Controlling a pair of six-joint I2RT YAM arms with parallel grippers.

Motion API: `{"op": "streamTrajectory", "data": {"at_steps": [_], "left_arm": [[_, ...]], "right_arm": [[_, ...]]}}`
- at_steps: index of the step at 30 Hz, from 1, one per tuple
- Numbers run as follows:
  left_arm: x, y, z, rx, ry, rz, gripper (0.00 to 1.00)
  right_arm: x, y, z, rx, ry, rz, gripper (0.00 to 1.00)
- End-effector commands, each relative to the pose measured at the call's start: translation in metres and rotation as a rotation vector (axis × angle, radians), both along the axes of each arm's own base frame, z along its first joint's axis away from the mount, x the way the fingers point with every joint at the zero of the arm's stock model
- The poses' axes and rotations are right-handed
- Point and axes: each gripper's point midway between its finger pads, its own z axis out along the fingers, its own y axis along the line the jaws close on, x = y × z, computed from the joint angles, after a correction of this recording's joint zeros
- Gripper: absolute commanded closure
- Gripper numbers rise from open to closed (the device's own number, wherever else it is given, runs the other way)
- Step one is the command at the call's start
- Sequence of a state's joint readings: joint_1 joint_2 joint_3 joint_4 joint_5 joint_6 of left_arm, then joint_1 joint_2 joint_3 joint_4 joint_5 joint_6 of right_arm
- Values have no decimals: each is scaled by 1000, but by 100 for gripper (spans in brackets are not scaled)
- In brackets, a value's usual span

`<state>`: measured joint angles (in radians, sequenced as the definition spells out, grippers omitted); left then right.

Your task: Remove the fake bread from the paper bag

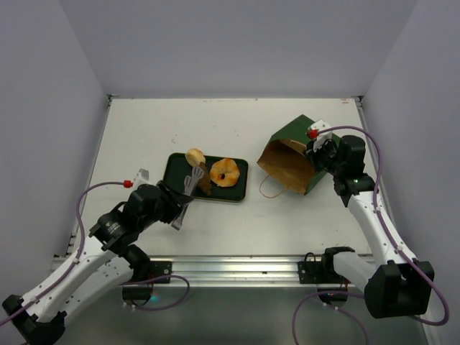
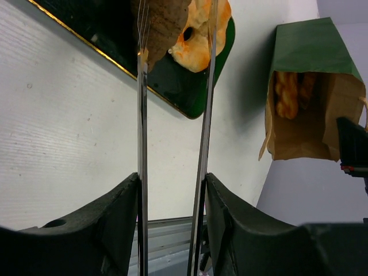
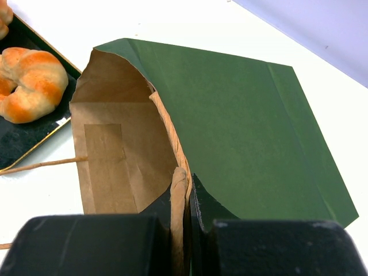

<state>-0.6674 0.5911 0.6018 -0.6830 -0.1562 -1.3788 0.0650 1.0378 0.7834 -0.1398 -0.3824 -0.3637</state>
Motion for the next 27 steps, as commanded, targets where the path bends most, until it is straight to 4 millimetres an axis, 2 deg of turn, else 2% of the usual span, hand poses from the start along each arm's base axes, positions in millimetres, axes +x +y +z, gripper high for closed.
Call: {"op": "streamTrajectory", "data": {"at_steps": [1,6,12,15,17,19,20,21,22,23,27], "left_arm": [[1,5,20,-6,-42,5,50],[0,6,26,1,-63,-5,54],[8,-3,54,57,-170,-107,61],[10,-18,67,57,-237,-214,67],[11,-37,72,36,-278,-315,73],[5,-55,68,3,-269,-426,80],[7,-64,74,-12,-314,-469,82],[5,-72,67,-20,-301,-513,84],[-1,-80,67,-50,-303,-570,87],[1,-87,74,-68,-352,-604,89],[-13,-112,78,-139,-421,-739,92]], "right_arm": [[6,-4,17,3,-67,-29,100],[5,-5,17,4,-66,-29,100],[6,-4,17,3,-65,-27,100],[5,-4,17,3,-65,-23,100],[4,-3,16,-3,-61,-15,100],[1,-1,16,-28,-69,22,100],[-1,1,16,-35,-69,35,100],[-2,2,17,-56,-80,61,100],[-3,2,17,-69,-83,71,100],[-4,2,18,-78,-81,79,100],[-14,7,19,-154,-105,188,100]]}}
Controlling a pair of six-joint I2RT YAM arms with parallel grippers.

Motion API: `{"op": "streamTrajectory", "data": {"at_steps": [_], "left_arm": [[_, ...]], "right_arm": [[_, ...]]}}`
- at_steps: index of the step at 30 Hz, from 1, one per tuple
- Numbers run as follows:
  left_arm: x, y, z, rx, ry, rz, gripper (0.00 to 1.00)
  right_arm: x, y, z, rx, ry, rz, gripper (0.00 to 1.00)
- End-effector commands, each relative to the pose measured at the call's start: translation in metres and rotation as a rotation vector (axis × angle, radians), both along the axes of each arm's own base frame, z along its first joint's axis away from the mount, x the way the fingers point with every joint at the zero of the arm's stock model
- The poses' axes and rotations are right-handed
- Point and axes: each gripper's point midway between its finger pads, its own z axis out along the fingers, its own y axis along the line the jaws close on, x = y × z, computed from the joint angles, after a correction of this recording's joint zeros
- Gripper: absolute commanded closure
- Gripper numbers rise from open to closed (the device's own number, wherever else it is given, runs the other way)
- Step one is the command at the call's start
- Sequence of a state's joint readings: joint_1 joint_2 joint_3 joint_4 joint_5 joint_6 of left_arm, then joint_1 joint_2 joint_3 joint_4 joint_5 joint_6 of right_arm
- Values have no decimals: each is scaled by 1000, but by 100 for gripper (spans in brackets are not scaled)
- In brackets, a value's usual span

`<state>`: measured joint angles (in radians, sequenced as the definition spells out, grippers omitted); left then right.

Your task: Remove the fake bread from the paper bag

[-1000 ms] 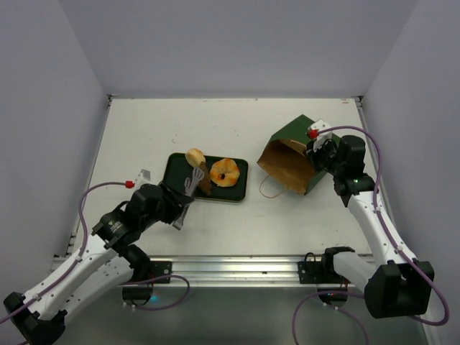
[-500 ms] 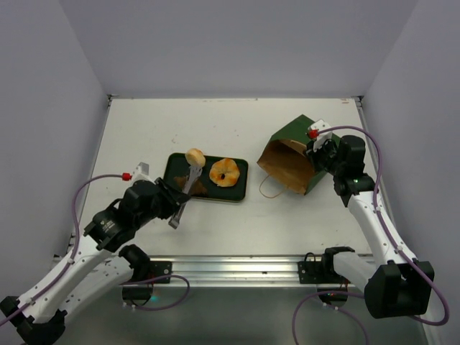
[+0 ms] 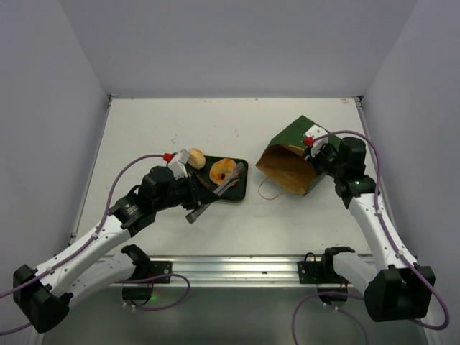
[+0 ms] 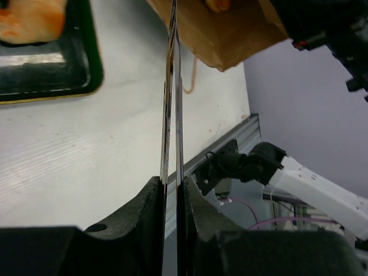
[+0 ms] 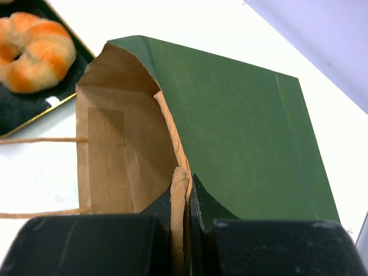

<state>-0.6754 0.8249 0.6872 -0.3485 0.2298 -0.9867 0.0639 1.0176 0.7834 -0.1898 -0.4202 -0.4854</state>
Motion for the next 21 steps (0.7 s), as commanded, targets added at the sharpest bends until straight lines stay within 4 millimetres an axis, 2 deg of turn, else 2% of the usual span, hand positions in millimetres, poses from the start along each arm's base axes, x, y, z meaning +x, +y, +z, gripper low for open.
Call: {"op": "streamTrajectory", "data": {"at_steps": [1,5,11,12,14,17,21], "left_arm": [[-19,-37,38,-155,-177,-244,92],[-29,-55,35,-183,-192,-324,92],[-34,-72,16,-220,-161,-374,92],[-32,-75,9,-214,-145,-373,92],[-25,-82,12,-233,-161,-365,92],[-7,-94,0,-214,-140,-336,92],[8,-115,-5,-237,-119,-324,91]], "right_arm": [[-12,10,17,-71,-58,150,100],[-20,18,13,-100,-38,248,100],[-31,28,14,-94,-16,344,100],[-32,29,15,-96,-17,355,100],[-37,31,12,-109,-4,392,100],[-40,31,9,-109,7,404,100],[-45,32,2,-106,26,419,100]]}}
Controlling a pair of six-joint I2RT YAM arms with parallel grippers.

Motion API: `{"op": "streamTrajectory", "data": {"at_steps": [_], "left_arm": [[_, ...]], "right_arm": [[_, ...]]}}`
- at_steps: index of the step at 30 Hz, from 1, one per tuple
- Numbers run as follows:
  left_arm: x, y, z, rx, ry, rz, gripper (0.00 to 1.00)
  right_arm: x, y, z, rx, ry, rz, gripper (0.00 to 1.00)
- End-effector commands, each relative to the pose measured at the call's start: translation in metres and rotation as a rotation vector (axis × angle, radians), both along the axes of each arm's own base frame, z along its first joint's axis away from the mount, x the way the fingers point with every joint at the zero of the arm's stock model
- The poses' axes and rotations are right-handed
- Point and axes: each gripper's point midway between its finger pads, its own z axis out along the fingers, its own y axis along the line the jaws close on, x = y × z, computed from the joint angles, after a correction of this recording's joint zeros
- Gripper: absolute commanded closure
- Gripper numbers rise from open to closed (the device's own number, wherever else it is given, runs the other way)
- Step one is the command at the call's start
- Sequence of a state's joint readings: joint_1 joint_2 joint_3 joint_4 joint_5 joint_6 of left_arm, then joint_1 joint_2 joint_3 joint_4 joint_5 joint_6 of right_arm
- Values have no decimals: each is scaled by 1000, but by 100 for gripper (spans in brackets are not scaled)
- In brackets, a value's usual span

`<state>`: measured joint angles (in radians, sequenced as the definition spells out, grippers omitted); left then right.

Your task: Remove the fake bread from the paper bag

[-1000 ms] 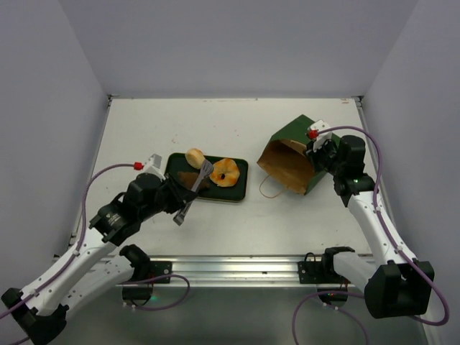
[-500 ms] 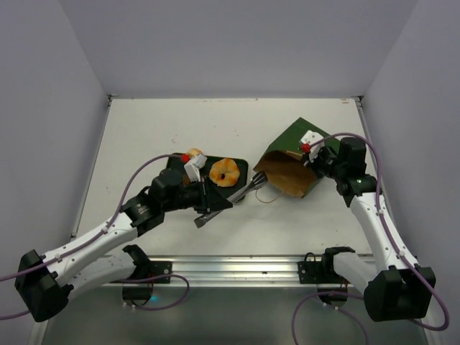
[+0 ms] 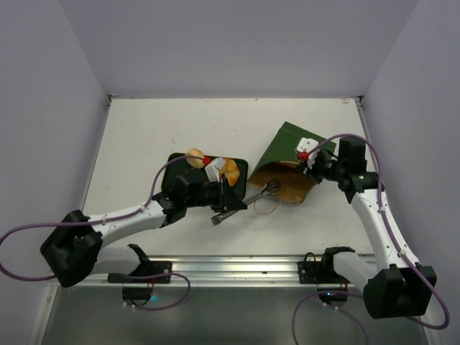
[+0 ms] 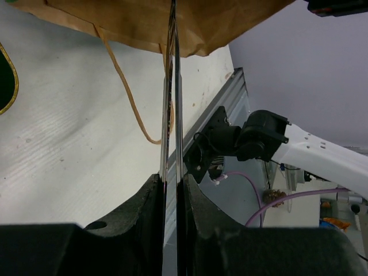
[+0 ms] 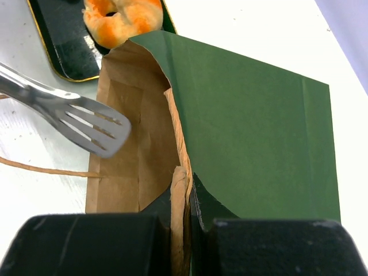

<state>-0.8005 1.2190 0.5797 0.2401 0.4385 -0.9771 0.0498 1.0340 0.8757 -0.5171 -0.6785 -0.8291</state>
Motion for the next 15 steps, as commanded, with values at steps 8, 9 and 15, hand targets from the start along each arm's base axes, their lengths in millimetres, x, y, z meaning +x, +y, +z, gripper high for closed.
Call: {"op": "streamTrajectory", "data": {"at_steps": [8,9,15], "left_arm": [[40,-59,27,-138,11,83,88],[42,-61,25,-142,20,98,87],[59,-74,9,-198,153,194,84]], "right_arm": [[4,2,6,22,-21,1,100],[6,1,5,22,-22,-8,100],[7,0,1,29,-25,-26,100]]}}
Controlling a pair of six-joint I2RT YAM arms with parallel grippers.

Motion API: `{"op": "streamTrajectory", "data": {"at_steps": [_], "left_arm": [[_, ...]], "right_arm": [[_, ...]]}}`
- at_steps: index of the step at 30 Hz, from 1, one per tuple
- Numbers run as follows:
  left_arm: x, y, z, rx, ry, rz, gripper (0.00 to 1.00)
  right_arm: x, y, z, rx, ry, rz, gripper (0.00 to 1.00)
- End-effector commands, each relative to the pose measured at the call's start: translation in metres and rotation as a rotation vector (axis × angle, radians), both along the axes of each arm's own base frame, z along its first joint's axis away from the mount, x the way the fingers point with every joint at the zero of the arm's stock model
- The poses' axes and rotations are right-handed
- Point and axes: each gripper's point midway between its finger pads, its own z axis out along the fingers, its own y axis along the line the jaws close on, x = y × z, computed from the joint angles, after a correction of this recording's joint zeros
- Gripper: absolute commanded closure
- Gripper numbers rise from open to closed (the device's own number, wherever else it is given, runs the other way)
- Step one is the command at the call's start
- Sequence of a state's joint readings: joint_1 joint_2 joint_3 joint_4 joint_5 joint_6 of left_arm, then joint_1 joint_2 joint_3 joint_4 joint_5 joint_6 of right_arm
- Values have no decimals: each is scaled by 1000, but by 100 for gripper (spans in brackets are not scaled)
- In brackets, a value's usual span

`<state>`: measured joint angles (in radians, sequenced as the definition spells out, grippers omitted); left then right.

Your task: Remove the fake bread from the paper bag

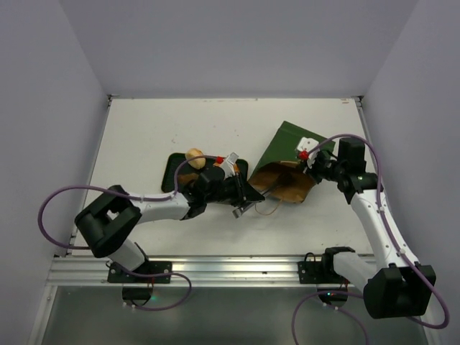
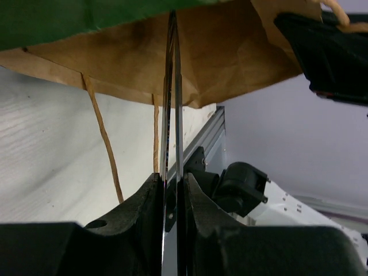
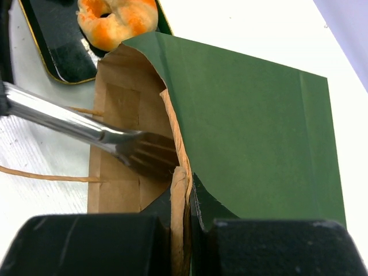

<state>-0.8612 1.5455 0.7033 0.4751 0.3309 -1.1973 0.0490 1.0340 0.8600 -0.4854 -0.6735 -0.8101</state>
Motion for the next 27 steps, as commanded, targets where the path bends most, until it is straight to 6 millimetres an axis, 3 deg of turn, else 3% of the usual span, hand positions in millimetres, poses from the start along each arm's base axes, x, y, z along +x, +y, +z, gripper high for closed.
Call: {"op": "streamTrajectory", "data": {"at_steps": [1,5,16,27], "left_arm": [[23,-17,25,-137,33,102,83],[36,-29,13,-135,82,143,81],[63,-49,18,-179,154,254,69],[73,-66,15,-195,200,294,61]], "right_arm": [[4,1,3,21,-26,-10,99],[5,0,0,26,-24,-15,98],[6,0,-4,35,-25,-32,95],[5,1,-2,43,-31,-32,95]]}}
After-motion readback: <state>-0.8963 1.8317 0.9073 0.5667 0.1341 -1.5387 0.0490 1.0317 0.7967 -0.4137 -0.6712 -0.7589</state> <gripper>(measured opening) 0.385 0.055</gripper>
